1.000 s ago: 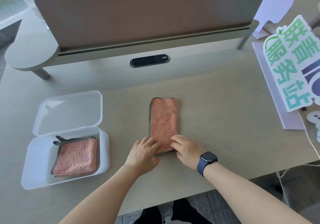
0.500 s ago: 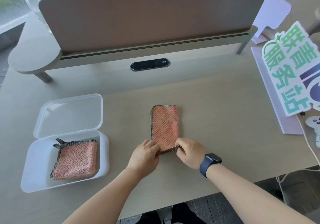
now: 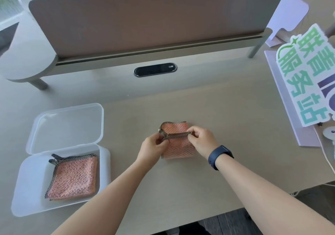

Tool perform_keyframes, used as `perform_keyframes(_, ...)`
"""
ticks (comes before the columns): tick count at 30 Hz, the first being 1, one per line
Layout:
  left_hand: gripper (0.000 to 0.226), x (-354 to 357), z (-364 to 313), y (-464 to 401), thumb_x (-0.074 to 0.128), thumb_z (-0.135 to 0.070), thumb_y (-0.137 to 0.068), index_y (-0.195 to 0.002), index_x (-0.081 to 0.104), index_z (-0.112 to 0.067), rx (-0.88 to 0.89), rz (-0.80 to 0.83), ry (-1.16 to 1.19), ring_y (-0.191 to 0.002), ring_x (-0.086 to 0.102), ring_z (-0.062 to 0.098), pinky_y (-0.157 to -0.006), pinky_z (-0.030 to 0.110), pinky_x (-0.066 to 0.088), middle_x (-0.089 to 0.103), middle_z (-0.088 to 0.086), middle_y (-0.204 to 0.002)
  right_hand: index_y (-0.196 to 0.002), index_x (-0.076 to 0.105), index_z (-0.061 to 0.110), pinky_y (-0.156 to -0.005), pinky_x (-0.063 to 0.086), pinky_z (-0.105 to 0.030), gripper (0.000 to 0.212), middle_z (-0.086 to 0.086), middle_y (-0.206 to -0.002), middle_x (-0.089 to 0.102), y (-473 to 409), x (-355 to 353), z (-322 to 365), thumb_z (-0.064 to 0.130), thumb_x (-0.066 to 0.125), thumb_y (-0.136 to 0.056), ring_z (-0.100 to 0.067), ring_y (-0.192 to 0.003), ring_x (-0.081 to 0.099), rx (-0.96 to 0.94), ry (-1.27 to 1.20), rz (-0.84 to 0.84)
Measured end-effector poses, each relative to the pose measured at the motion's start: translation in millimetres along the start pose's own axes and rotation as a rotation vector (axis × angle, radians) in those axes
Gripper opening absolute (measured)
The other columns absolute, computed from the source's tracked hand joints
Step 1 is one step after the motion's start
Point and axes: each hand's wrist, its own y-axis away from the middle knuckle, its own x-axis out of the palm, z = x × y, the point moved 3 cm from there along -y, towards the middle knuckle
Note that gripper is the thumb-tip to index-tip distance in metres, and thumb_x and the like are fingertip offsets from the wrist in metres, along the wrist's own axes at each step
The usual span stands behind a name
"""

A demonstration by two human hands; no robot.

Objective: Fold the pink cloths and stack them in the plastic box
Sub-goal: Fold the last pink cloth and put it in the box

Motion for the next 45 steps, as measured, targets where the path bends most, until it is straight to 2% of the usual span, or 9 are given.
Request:
perform_keyframes(4, 0.017, 0, 1, -22, 0.063, -0.028, -0.085, -0.074, 0.064, -0.015, -0.075, -0.075, 0.009, -0.060, 0.051, 0.015, -0.061, 0.031, 0.043, 0.058, -0.006, -0.063, -0.089, 0.061, 0.030, -0.051, 0.037, -0.019, 0.008, 0.014, -0.052, 0.058, -23, 1, -1, 0.025, 0.058, -0.083, 0.002, -0.050, 0.051, 0.029, 0.026, -0.022)
perform_keyframes(8, 0.026, 0, 3, -37, 0.061, -0.034, -0.087, -0.077, 0.065, -0.010, -0.134, -0.108, -0.074, -0.061, 0.051, 0.018, -0.059, 0.030, 0.040, 0.061, 0.000, -0.067, -0.085, 0.058, 0.028, -0.053, 0.037, -0.023, 0.002, 0.008, -0.065, 0.067, -38, 3, -1, 0.028, 0.059, -0.086, -0.009, -0.064, 0.059, 0.063, 0.058, -0.016)
perform_keyframes(19, 0.039, 5, -3, -53, 0.055, -0.045, -0.089, -0.074, 0.065, -0.011, -0.121, -0.199, -0.294, -0.071, 0.061, 0.024, -0.061, 0.034, 0.050, 0.066, 0.006, -0.068, -0.074, 0.058, 0.018, -0.052, 0.039, -0.028, 0.017, 0.002, -0.066, 0.062, -53, 6, -12, 0.024, 0.054, -0.089, -0.018, -0.062, 0.057, 0.155, 0.147, -0.102)
perform_keyframes(25, 0.040, 5, -4, -50, 0.051, -0.052, -0.088, -0.074, 0.054, -0.016, -0.141, -0.261, -0.426, -0.068, 0.057, 0.022, -0.053, 0.030, 0.039, 0.060, -0.003, -0.070, -0.077, 0.056, 0.016, -0.052, 0.038, -0.029, 0.020, 0.002, -0.066, 0.059, -53, 8, -14, 0.029, 0.053, -0.091, -0.020, -0.062, 0.056, 0.182, 0.128, -0.086)
perform_keyframes(29, 0.037, 2, -2, -40, 0.051, -0.057, -0.085, -0.083, 0.048, -0.020, -0.110, -0.309, -0.464, -0.072, 0.054, 0.021, -0.059, 0.031, 0.036, 0.054, -0.007, -0.085, -0.081, 0.056, 0.022, -0.054, 0.040, -0.026, 0.022, 0.007, -0.074, 0.060, -44, 6, -15, 0.042, 0.053, -0.088, -0.011, -0.067, 0.057, 0.208, 0.038, -0.104)
perform_keyframes(34, 0.029, 8, 6, -28, 0.059, -0.048, -0.077, -0.091, 0.052, -0.024, -0.132, -0.239, -0.469, -0.086, 0.055, 0.018, -0.065, 0.031, 0.041, 0.051, -0.009, -0.094, -0.077, 0.056, 0.026, -0.054, 0.042, -0.025, 0.019, 0.009, -0.071, 0.062, -27, 11, -22, 0.044, 0.062, -0.080, -0.007, -0.065, 0.059, 0.196, 0.023, -0.061)
perform_keyframes(38, 0.021, 11, 5, -30, 0.061, -0.035, -0.078, -0.093, 0.058, -0.020, -0.162, -0.228, -0.466, -0.093, 0.054, 0.021, -0.067, 0.030, 0.039, 0.049, -0.005, -0.093, -0.079, 0.057, 0.022, -0.055, 0.043, -0.027, 0.014, 0.005, -0.072, 0.063, -31, 15, -20, 0.034, 0.064, -0.081, -0.016, -0.067, 0.061, 0.205, 0.096, -0.019)
perform_keyframes(41, 0.016, 14, 2, -32, 0.059, -0.031, -0.081, -0.090, 0.060, -0.017, -0.155, -0.205, -0.503, -0.095, 0.053, 0.024, -0.065, 0.030, 0.038, 0.049, -0.003, -0.091, -0.073, 0.053, 0.018, -0.049, 0.033, -0.026, 0.017, -0.001, -0.074, 0.059, -33, 18, -19, 0.027, 0.064, -0.082, -0.020, -0.063, 0.055, 0.212, 0.176, -0.019)
perform_keyframes(45, 0.018, 15, 0, -30, 0.059, -0.027, -0.081, -0.093, 0.063, -0.016, -0.139, -0.189, -0.512, -0.096, 0.052, 0.023, -0.064, 0.029, 0.037, 0.048, -0.003, -0.092, -0.064, 0.045, 0.021, -0.055, 0.028, -0.026, 0.026, -0.002, -0.080, 0.051, -31, 20, -14, 0.022, 0.063, -0.082, -0.021, -0.065, 0.047, 0.195, 0.218, -0.041)
